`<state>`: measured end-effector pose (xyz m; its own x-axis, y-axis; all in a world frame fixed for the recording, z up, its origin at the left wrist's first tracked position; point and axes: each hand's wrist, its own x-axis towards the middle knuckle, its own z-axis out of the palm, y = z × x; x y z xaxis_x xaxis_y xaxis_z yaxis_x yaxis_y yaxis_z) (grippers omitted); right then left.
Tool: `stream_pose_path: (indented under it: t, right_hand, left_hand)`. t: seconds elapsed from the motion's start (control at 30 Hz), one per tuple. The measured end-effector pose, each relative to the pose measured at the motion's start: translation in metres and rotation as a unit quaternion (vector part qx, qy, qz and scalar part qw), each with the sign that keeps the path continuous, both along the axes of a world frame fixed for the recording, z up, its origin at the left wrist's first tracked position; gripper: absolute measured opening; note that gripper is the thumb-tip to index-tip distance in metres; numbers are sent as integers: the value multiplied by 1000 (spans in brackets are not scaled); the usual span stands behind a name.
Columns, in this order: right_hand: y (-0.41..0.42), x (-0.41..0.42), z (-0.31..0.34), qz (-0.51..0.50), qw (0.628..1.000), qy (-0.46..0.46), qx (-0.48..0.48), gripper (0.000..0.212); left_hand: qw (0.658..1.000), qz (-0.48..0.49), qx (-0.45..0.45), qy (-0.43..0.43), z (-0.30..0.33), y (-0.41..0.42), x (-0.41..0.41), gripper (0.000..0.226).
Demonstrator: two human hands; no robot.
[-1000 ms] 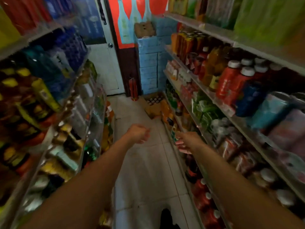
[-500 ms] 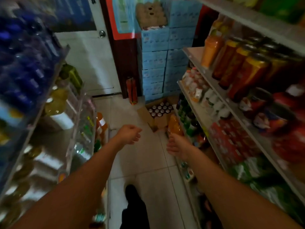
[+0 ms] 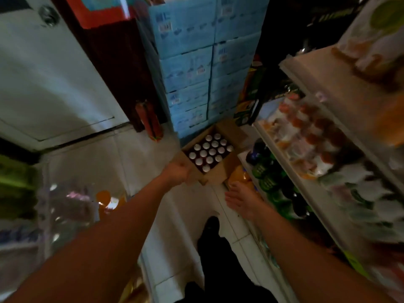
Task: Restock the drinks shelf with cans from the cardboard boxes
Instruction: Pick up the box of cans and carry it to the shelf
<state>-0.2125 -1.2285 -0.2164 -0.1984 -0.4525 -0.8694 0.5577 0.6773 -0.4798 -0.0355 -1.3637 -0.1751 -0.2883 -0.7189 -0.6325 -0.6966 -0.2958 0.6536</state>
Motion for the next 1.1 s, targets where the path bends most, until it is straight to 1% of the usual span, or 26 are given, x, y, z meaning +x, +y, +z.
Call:
stream_pose_path:
  t: [0.07, 0.13, 0.17, 0.2, 0.27, 0.3, 0.4, 0.5, 0.57, 0.6, 0.63, 0.7, 0.73, 0.8, 0.83, 0.87, 0.9, 0.93, 0.97, 1.0, 1.03, 1.07, 1.1]
  right_hand:
    - [-54, -8, -47, -11, 999, 4, 32, 45]
    - [-96, -14, -81, -34, 999, -8, 40, 46]
    - [-119, -18, -100, -45, 998, -11, 42, 46]
    - [-138, -21, -119, -57, 997, -9, 49, 48]
    - [-179, -27, -159, -79, 994, -15, 69, 54]
    - [-193, -30, -176, -94, 993, -21, 74, 55]
    - [-230, -37, -219, -129, 987, -20, 89, 55]
    - [-268, -51, -287, -149, 983, -24, 103, 49]
    - [-278, -59, -320, -135, 984, 15, 118, 53]
    - [-278, -62, -342, -163, 981, 22, 107, 58]
    - [-278, -69, -366, -229, 968, 7, 100, 60]
    - [-281, -73, -404, -255, 963, -31, 85, 54]
    - [-283, -74, -421, -256, 963, -17, 84, 48]
    - [-290, -73, -453, -209, 973, 5, 101, 32]
    - [-285, -75, -458, -207, 973, -5, 100, 22]
    - [-287, -78, -477, -183, 979, -6, 93, 17]
    - [-291, -81, -487, -173, 982, -10, 80, 18]
    - [-293, -84, -494, -162, 984, -8, 72, 27]
    - [-296, -89, -508, -165, 985, -16, 57, 35]
    - [-295, -94, -528, -184, 981, -45, 35, 41]
    - [-289, -99, -552, -205, 976, -72, 5, 47]
    - [-283, -103, -568, -231, 969, -85, -13, 55]
    - [-286, -103, -563, -238, 966, -97, -29, 62]
  left_hand:
    - [998, -47, -19, -30, -35, -54, -12, 40]
    - [996, -69, -29, -43, -65, -95, -20, 70]
    - [996, -77, -32, -44, -88, -120, -24, 81]
    - [996, -74, -12, -48, -107, -142, -28, 78]
    - [996, -78, 21, -44, -142, -188, -42, 60]
    - [995, -83, 26, -38, -160, -206, -46, 56]
    - [993, -97, 0, -63, -204, -253, -60, 47]
    - [986, -144, 21, -83, -277, -307, -80, 56]
    - [981, -160, 42, -97, -316, -332, -85, 62]
    - [979, -170, 43, -107, -340, -343, -89, 63]
    - [974, -185, 46, -120, -363, -353, -95, 63]
    - [967, -213, 46, -132, -403, -365, -102, 63]
    - [968, -216, 32, -127, -420, -372, -107, 65]
    - [968, -221, 22, -115, -458, -383, -112, 66]
    - [965, -235, 28, -108, -470, -384, -114, 63]
    - [963, -248, 33, -98, -492, -390, -116, 60]
    - [962, -254, 43, -86, -509, -391, -118, 57]
    - [967, -237, 54, -78, -523, -393, -120, 57]
    - [975, -192, 83, -70, -542, -397, -124, 56]
    - [981, -130, 134, -53, -553, -398, -130, 51]
    - [975, -82, 203, -30, -561, -400, -134, 39]
    - [962, -51, 270, 0, -568, -403, -140, 26]
    - [947, -38, 316, 34, -574, -405, -143, 20]
